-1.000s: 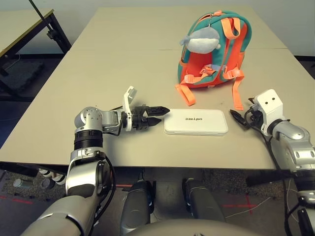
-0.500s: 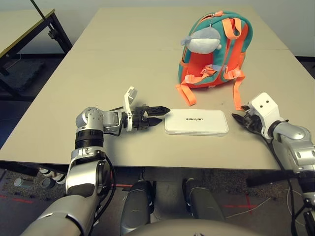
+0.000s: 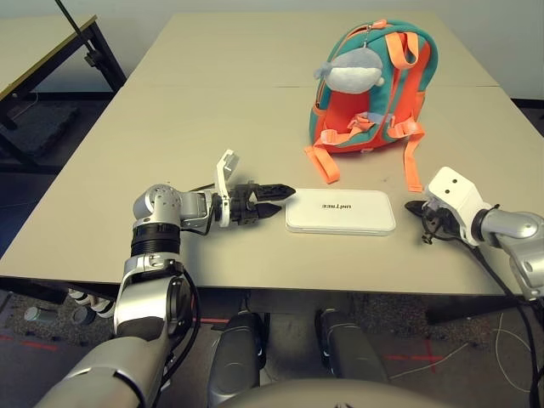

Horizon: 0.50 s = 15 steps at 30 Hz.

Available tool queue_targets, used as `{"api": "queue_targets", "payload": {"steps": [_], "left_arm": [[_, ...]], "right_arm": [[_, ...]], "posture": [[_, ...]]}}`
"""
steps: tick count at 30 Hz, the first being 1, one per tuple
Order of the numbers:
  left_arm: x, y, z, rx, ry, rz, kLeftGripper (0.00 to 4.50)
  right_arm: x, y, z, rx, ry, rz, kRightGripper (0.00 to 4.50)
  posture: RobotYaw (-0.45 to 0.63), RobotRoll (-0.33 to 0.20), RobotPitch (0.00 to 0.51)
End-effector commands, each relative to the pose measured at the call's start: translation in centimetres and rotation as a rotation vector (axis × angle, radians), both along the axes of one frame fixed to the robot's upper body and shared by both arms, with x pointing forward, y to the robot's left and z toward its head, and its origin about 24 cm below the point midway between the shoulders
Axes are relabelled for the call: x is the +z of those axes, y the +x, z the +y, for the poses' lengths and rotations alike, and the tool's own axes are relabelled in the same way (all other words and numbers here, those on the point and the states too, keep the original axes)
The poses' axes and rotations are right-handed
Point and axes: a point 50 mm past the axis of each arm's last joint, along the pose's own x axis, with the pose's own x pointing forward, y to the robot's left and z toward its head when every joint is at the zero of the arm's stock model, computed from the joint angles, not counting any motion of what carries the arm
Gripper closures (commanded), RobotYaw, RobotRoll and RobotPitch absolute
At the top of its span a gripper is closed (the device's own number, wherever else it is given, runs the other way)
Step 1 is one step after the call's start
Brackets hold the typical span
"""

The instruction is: Put the pencil case into the backpack and zip it.

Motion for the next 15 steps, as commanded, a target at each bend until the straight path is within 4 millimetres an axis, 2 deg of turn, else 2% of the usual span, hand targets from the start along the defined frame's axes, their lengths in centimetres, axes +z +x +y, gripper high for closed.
{"api": "queue_targets", "payload": {"steps": [1,11,15], "left_arm": [[-1.4,-0.6,-0.5,-0.027,0.048,0.063,0.0],[-1.5,-0.8,-0.9,-0.045,0.041,0.061,0.0],[-1.5,-0.9,-1.0,-0.047,0.04,0.059,0.0]], "right_arm": [[-0.4,-0.6,1.0,0.054,0.021,0.059,4.46],[0.0,-0.6,5.2,0.112,0.224,0.118,4.46],[0.0,-0.5,6.0,0.114,0.25,0.115,4.46]], "posture": [[-0.21,0.0,0.128],[-0.21,0.0,0.129],[-0.21,0.0,0.128]]}}
